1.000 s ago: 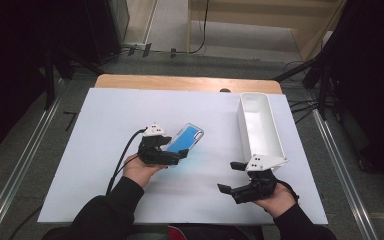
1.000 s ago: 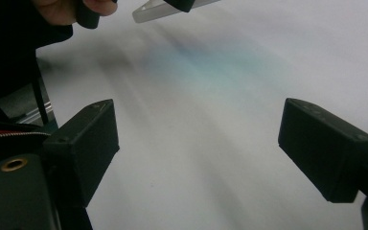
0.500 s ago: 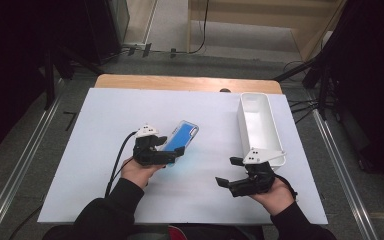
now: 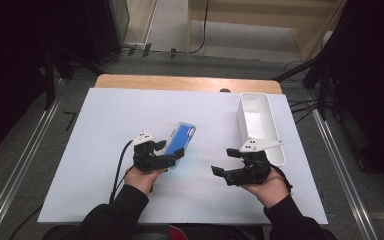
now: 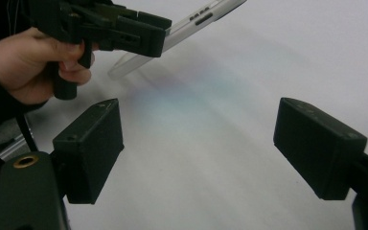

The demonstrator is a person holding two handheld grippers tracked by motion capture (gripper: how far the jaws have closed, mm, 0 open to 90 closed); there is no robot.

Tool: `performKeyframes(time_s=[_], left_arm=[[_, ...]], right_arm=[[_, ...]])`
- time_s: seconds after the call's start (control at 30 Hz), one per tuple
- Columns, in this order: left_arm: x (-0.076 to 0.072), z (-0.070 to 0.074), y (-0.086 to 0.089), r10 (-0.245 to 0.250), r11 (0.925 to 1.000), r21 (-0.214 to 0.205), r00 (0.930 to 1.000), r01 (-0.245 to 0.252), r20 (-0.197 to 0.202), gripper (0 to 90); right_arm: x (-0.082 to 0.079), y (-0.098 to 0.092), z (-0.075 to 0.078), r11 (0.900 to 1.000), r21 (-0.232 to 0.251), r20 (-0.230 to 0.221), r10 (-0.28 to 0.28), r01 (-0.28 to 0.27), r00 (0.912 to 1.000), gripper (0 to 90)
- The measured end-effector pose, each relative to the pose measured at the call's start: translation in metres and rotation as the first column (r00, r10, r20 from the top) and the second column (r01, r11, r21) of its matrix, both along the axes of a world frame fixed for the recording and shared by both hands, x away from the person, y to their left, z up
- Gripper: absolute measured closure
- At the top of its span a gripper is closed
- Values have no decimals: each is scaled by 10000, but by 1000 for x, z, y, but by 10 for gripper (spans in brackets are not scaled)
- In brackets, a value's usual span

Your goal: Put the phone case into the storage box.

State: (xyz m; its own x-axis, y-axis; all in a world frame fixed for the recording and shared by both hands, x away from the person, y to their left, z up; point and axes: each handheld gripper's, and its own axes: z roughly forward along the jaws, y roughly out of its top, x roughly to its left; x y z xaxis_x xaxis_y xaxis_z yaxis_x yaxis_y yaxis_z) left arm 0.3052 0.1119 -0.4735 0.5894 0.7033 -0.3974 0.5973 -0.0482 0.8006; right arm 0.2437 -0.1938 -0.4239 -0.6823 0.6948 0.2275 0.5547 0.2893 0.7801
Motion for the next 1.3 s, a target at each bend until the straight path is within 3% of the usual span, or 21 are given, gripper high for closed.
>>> performKeyframes(time_s=[0.2,0.37,0.5,0.73,1.3], left_arm=[[-6,-2,0,391,9979,-527,9991,-382,165,169],[-9,-5,0,496,9972,-580,9982,-475,346,168],[-11,-7,-3,464,9964,-717,9986,-446,235,168],[-16,-10,-7,478,9966,-692,9983,-455,323,168],[-24,-19,-15,692,9908,-1192,9966,-633,456,168]], right_arm=[[9,5,8,9998,170,-74,-99,100,9999,162],[18,8,16,9997,155,-32,-180,180,9998,162],[24,12,19,9995,163,-118,-283,285,9995,162],[35,18,19,9991,205,-242,-372,377,9990,162],[53,26,19,9949,425,-542,-886,910,9946,162]])
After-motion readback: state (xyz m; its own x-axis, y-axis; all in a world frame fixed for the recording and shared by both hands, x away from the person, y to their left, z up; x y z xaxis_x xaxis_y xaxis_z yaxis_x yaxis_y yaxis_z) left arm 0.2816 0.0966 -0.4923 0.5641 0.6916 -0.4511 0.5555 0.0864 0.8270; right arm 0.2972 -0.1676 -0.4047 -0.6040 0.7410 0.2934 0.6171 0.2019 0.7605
